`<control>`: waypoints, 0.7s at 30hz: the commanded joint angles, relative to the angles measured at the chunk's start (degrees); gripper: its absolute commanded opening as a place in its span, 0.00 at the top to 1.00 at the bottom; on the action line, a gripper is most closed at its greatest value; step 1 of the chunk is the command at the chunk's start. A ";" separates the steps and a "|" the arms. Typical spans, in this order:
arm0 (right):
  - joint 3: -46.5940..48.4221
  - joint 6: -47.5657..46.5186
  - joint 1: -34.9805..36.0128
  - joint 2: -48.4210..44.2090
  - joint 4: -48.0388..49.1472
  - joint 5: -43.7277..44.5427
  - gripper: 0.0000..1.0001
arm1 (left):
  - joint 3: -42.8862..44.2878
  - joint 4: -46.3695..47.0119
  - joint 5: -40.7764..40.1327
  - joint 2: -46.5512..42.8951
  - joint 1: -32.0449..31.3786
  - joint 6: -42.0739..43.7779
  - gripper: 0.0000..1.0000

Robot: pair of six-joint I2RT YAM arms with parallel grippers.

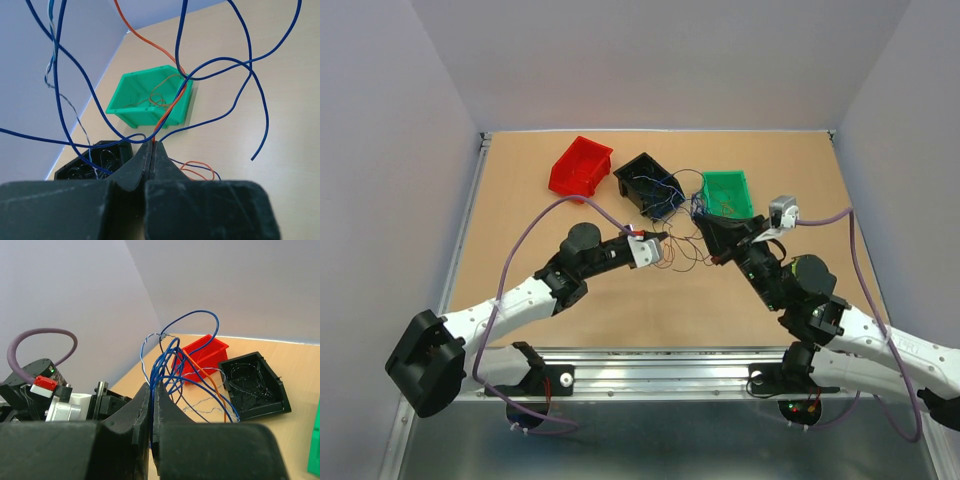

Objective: Untangle the cables

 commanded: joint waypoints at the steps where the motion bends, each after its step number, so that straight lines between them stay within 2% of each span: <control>1: 0.03 -0.98 0.07 -2.87 3.52 4.12 0.99 | 1.54 2.88 -1.15 -0.87 -0.42 0.13 1.00; 3: -1.03 -2.47 0.07 -4.62 2.47 9.47 0.99 | 1.54 1.39 -2.46 -2.71 -0.42 0.48 1.00; 6: -2.52 -4.05 0.07 -10.24 -1.31 18.52 0.99 | 1.10 -0.20 -9.48 -6.58 0.01 -1.62 1.00; 8: -3.49 -4.41 0.07 -16.04 -4.56 24.22 0.99 | 1.27 -1.34 -12.82 -9.29 2.11 -2.86 1.00; 10: -5.76 -5.54 0.06 -20.26 -5.18 26.71 1.00 | 1.71 -2.22 -12.67 -10.80 4.57 -5.39 1.00; 15: -9.73 -7.48 0.07 -36.87 -7.73 29.97 0.99 | 7.41 -4.94 -17.66 -10.02 15.64 -13.21 1.00; 17: -10.69 -7.75 0.07 -40.21 -8.87 31.81 0.99 | 8.56 -5.12 -18.73 -8.35 19.95 -17.68 1.00; 18: -11.05 -7.84 0.07 -42.84 -9.05 31.91 0.99 | 9.44 -4.95 -17.77 -7.82 25.19 -19.19 1.00; 21: -11.14 -7.75 0.07 -42.96 -9.23 31.64 0.99 | 10.76 -5.12 -14.60 -5.63 31.29 -23.33 1.00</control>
